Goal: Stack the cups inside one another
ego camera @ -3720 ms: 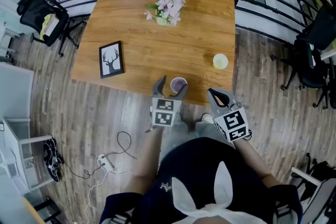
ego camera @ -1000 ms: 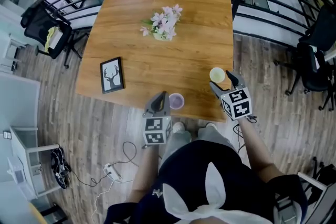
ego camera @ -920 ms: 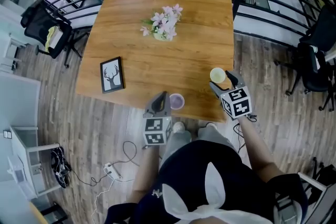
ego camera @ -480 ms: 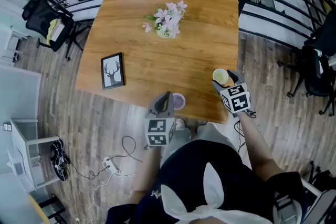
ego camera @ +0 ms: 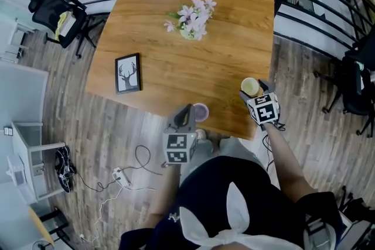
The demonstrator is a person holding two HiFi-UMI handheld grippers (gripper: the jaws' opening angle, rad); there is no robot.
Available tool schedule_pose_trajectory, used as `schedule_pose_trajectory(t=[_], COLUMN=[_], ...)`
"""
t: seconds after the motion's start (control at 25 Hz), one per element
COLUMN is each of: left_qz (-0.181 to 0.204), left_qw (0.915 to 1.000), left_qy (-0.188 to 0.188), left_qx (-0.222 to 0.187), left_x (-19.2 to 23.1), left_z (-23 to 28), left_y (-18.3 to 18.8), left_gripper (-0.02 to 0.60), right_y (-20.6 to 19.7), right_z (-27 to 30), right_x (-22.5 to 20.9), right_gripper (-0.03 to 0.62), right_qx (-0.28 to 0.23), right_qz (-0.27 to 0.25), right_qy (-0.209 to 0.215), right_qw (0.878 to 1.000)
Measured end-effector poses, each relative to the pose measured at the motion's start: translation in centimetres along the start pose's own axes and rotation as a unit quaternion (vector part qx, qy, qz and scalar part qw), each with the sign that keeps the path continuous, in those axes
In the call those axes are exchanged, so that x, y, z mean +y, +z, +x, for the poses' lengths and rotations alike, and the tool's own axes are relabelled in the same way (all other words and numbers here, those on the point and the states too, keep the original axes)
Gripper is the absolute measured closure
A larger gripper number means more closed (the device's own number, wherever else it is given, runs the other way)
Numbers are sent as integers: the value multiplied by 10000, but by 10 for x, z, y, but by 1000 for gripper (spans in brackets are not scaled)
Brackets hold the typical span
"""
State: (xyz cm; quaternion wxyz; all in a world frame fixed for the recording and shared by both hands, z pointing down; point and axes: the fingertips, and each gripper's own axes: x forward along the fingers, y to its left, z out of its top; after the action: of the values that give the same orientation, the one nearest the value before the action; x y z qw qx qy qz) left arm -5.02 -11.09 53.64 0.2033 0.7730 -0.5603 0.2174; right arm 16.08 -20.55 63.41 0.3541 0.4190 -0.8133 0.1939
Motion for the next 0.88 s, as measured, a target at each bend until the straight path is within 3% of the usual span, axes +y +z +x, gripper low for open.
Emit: schedule_pose_trajectory(t=[0.88], left_qz=[-161], left_qw=[9998], left_qy=[139], left_qx=[21], left_x=[6], left_z=[2], left_y=[-3], left_gripper=[565], right_y=[-10], right_z=[17], right_x=[-2], right_gripper=[243], right_qx=[225], right_qz=[-25], right_qy=[98], right_qw=[9997])
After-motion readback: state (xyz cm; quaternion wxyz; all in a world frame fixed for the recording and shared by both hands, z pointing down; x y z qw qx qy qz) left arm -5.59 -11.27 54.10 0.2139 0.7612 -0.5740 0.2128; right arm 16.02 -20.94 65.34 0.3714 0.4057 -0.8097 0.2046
